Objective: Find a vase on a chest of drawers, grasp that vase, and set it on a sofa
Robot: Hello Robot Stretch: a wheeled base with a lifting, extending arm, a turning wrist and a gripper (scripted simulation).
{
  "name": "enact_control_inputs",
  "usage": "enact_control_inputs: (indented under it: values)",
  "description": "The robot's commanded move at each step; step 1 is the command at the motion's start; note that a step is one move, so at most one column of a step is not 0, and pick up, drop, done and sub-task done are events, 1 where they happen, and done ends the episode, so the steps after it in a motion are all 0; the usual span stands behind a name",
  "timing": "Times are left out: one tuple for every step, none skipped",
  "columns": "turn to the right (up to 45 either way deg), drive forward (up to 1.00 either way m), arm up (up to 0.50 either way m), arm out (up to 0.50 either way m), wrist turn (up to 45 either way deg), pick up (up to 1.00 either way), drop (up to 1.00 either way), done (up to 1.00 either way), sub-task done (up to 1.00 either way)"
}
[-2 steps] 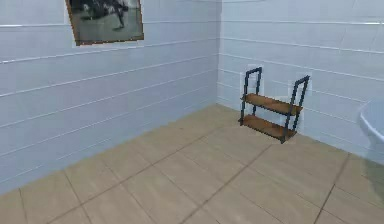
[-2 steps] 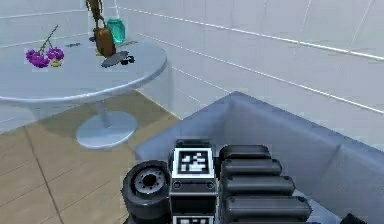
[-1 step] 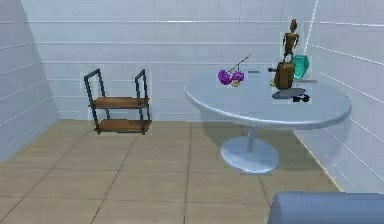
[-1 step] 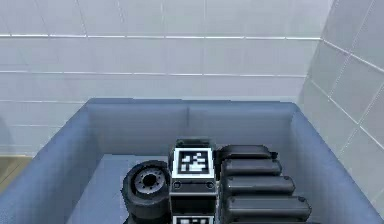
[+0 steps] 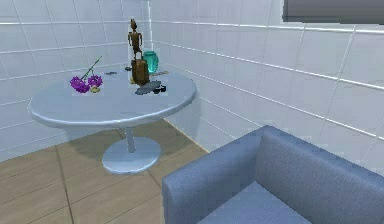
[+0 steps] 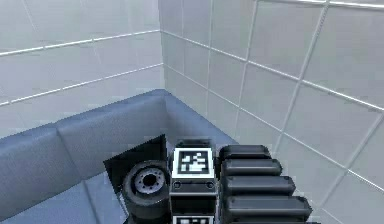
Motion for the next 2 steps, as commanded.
enact_control_inputs:
  values:
    - [0.0, 0.00, 0.00, 0.30, 0.0, 0.00, 0.00, 0.00, 0.00]
    - [0.0, 0.00, 0.00, 0.00, 39.0, 0.00, 0.00, 0.00, 0.00]
